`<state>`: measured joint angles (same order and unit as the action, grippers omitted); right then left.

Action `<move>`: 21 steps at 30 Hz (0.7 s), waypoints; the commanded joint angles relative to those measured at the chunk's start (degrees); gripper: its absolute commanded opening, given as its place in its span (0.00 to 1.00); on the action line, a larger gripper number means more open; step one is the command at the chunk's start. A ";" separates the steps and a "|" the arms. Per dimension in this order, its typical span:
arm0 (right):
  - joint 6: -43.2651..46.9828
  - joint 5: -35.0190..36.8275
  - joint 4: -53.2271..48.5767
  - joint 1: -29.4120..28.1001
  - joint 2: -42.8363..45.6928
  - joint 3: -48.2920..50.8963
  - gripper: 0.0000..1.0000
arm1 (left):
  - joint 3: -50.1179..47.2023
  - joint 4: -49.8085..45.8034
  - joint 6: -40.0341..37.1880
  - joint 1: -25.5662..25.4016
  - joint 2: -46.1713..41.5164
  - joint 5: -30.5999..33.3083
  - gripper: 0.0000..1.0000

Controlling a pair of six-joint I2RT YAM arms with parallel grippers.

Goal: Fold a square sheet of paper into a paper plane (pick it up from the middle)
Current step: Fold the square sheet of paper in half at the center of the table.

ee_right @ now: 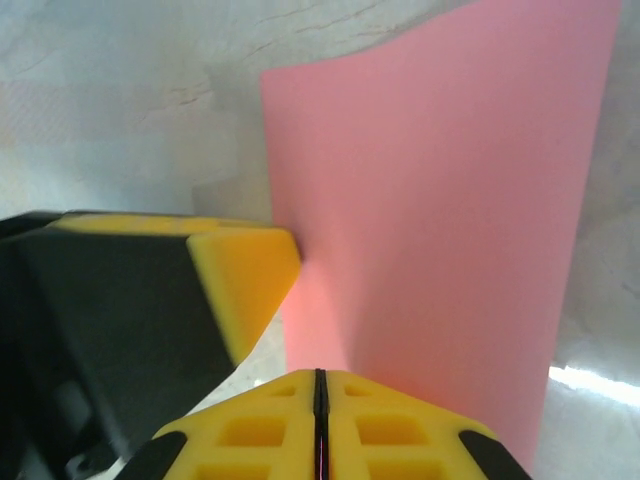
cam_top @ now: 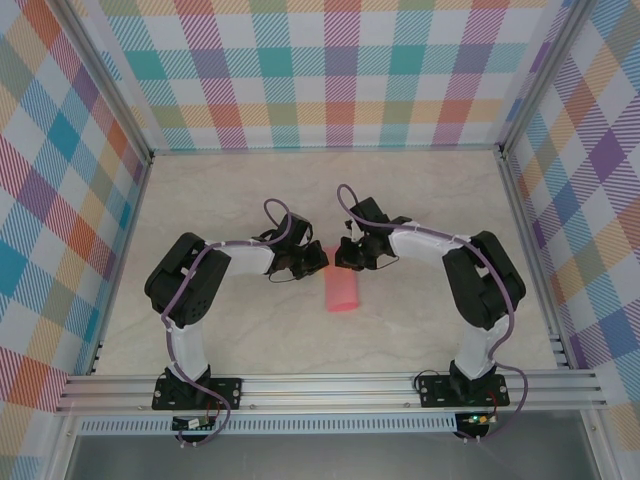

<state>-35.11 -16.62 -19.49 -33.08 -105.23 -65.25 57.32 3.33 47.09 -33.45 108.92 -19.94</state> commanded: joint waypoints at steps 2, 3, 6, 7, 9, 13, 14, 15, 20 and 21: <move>1.13 -0.58 0.33 0.64 -2.02 -1.73 0.09 | -0.53 -6.27 -0.57 0.32 3.17 2.80 0.06; 1.10 -0.41 0.37 0.73 -2.22 -1.43 0.09 | -0.59 -6.44 -0.60 0.32 3.22 2.89 0.06; 1.26 -0.32 0.59 1.21 -2.76 -0.44 0.10 | -0.58 -6.94 -0.64 0.32 3.22 3.15 0.06; 1.41 -0.42 0.91 1.34 -2.83 0.05 0.11 | -0.63 -7.11 -0.70 0.32 3.18 3.20 0.06; 1.62 -0.86 2.00 1.68 -2.78 1.28 0.12 | -0.64 -7.30 -0.80 0.32 3.22 3.43 0.06; 1.83 -1.17 2.74 2.31 -2.72 2.58 0.13 | -0.73 -7.38 -0.79 0.32 3.41 3.69 0.06; 1.89 -1.26 3.23 2.46 -2.54 3.07 0.13 | -0.77 -7.38 -0.80 0.36 3.47 3.70 0.06; 2.08 -1.43 3.65 2.58 -2.54 3.49 0.14 | -0.74 -7.46 -0.77 0.32 3.55 3.70 0.05; 3.73 -2.00 5.29 3.52 -2.23 5.43 0.14 | -0.64 -7.64 -1.00 0.32 3.76 3.69 0.05; 4.14 -2.16 5.85 3.71 -2.25 5.97 0.14 | -0.72 -7.74 -0.96 0.33 3.83 3.73 0.05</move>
<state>-33.28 -17.65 -15.33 -30.09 -107.39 -60.88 57.58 2.92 47.05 -33.45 109.03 -19.90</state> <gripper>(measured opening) 0.139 0.055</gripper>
